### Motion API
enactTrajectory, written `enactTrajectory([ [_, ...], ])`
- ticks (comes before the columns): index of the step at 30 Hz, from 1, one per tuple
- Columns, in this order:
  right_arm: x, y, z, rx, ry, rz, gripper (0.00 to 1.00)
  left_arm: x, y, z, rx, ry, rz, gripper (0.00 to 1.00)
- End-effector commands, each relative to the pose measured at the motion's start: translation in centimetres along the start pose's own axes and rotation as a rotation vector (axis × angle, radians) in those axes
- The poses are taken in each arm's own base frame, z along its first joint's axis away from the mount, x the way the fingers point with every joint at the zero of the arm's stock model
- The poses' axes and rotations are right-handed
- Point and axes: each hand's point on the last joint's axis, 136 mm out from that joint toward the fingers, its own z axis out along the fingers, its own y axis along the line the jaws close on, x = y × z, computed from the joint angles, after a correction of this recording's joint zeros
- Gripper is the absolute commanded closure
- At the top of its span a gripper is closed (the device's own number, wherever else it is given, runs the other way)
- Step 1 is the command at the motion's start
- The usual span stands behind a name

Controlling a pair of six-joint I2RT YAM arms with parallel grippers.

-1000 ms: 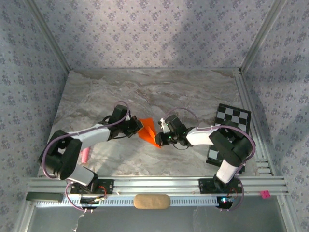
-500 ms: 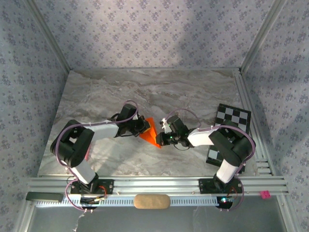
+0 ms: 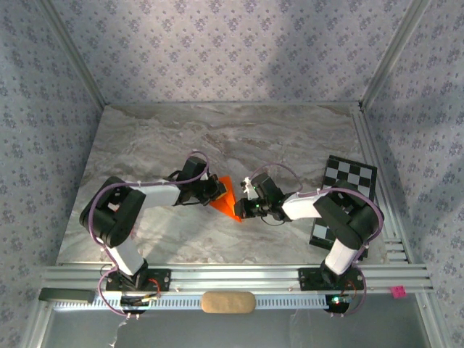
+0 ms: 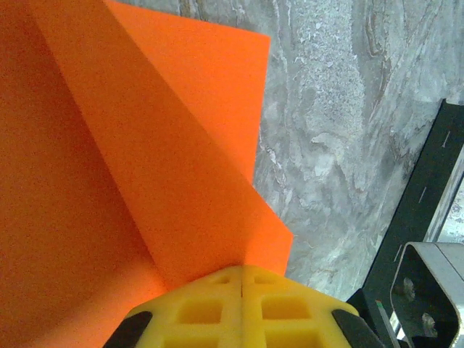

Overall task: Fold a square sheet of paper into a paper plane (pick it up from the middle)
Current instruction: Fourth fold the wing at the center of the table.

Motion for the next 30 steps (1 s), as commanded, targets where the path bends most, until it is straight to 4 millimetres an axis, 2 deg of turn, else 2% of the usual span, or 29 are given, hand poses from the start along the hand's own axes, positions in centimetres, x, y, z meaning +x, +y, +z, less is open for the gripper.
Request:
enactTrajectory([
  [1, 1.9, -1.8, 0.0, 0.046, 0.049, 0.054, 0.99, 0.0, -1.1, 0.4, 0.026, 0.009, 0.025, 0.92],
  [30, 2.5, -3.0, 0.1, 0.062, 0.057, 0.156, 1.0, -0.1, -0.6, 1.9, 0.01, 0.027, 0.042, 0.89],
])
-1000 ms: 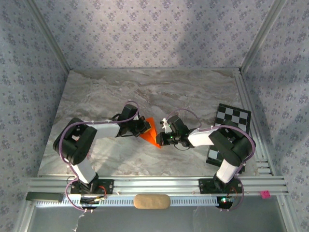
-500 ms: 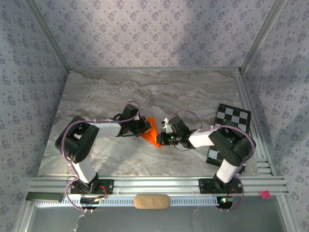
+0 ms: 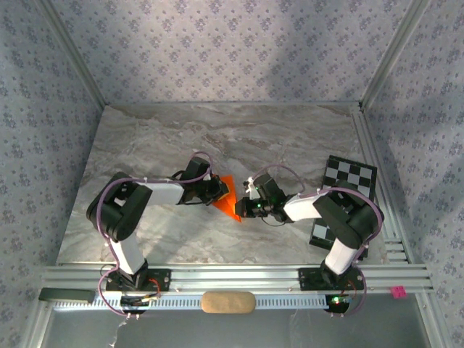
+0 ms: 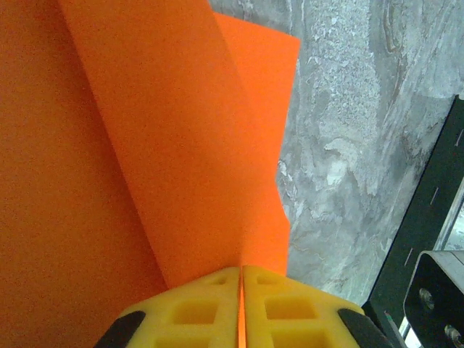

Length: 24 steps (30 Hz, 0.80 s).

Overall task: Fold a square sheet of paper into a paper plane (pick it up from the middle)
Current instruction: Fourth fold the wing at the center of the table.

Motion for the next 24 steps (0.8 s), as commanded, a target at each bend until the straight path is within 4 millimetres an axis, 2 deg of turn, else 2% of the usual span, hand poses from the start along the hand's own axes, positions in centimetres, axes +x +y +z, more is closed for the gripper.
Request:
enactTrajectory([
  [1, 2.32, -2.94, 0.13, 0.092, 0.075, 0.072, 1.0, -0.05, -0.83, 0.43, 0.012, 0.008, 0.034, 0.88],
  [24, 2.81, -3.77, 0.15, 0.111, 0.118, 0.109, 1.0, -0.3, -0.67, 0.75, -0.009, 0.002, 0.033, 0.89],
])
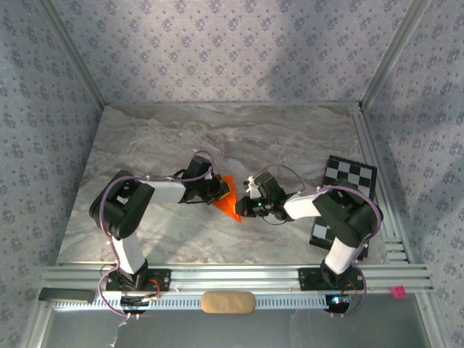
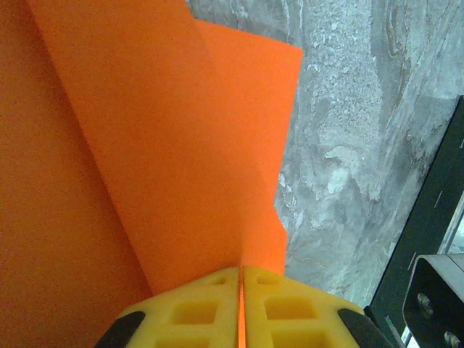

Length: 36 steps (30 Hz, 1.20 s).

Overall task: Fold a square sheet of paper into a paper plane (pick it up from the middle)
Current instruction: Fourth fold the wing at the center of the table.

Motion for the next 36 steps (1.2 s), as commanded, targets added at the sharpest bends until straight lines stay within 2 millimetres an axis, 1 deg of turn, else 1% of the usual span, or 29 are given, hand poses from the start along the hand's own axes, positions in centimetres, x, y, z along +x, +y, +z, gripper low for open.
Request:
enactTrajectory([
  [1, 2.8, -3.7, 0.2, 0.126, 0.093, 0.091, 1.0, -0.2, -0.5, 0.2, -0.005, -0.005, 0.027, 0.89],
  [13, 3.0, -3.9, 0.2, 0.134, 0.109, 0.108, 1.0, -0.1, 0.7, 0.5, -0.047, -0.008, 0.012, 0.9],
  [26, 3.0, -3.8, 0.2, 0.129, 0.116, 0.115, 1.0, 0.1, 1.6, 1.2, -0.078, 0.016, 0.011, 0.9],
  [29, 2.9, -3.6, 0.1, 0.125, 0.114, 0.112, 1.0, 0.2, 1.9, 1.3, -0.088, 0.02, 0.007, 0.9],
  [34, 2.5, -2.2, -0.6, 0.093, 0.109, 0.098, 0.94, 0.3, 2.1, 1.2, -0.095, 0.026, 0.011, 0.9],
  [36, 2.6, -2.0, -0.9, 0.096, 0.114, 0.089, 0.92, 0.3, 2.1, 1.2, -0.095, 0.025, 0.01, 0.9],
])
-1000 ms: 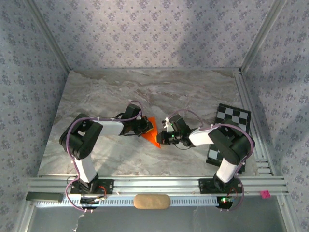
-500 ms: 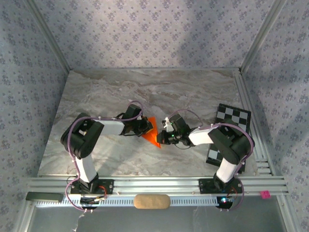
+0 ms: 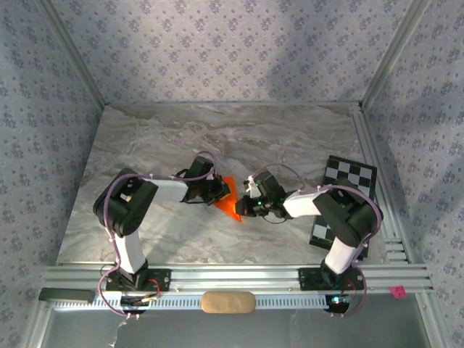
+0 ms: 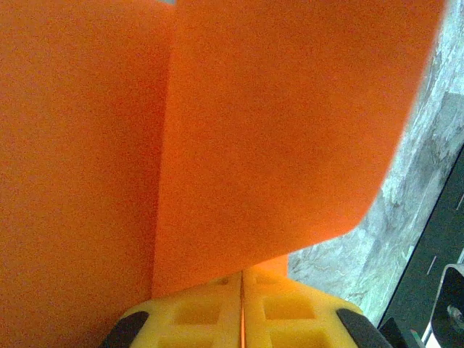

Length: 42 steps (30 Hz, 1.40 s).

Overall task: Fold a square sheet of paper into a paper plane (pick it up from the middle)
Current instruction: Fourth fold the wing at the center of the table.

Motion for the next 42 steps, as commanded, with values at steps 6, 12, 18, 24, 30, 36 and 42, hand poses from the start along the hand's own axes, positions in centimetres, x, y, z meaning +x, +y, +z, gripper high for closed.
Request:
enactTrajectory([
  [6, 3.4, -1.6, -0.8, 0.067, 0.118, 0.063, 0.9, 0.2, 1.4, 0.5, -0.06, 0.009, 0.004, 0.9],
  [12, 3.8, -1.2, -1.1, 0.056, 0.131, 0.061, 0.89, 0.2, 1.5, 0.4, -0.061, 0.006, 0.0, 0.9],
  [18, 4.5, -1.3, -1.2, 0.054, 0.155, 0.066, 0.92, 0.2, 1.6, 0.5, -0.066, 0.008, 0.0, 0.9],
  [24, 5.3, -1.8, -1.1, 0.061, 0.182, 0.08, 0.92, 0.2, 1.7, 0.5, -0.068, 0.008, -0.004, 0.91],
  [30, 5.5, -1.4, -1.6, 0.062, 0.199, 0.08, 0.91, 0.2, 1.8, 0.6, -0.073, 0.008, -0.005, 0.91],
  [36, 6.0, -1.7, -2.0, 0.08, 0.211, 0.074, 0.91, 0.3, 1.9, 0.6, -0.074, 0.008, -0.009, 0.91],
  [42, 6.5, -2.3, -1.8, 0.096, 0.228, 0.087, 0.93, 0.2, 1.8, 0.6, -0.069, 0.007, -0.011, 0.91],
])
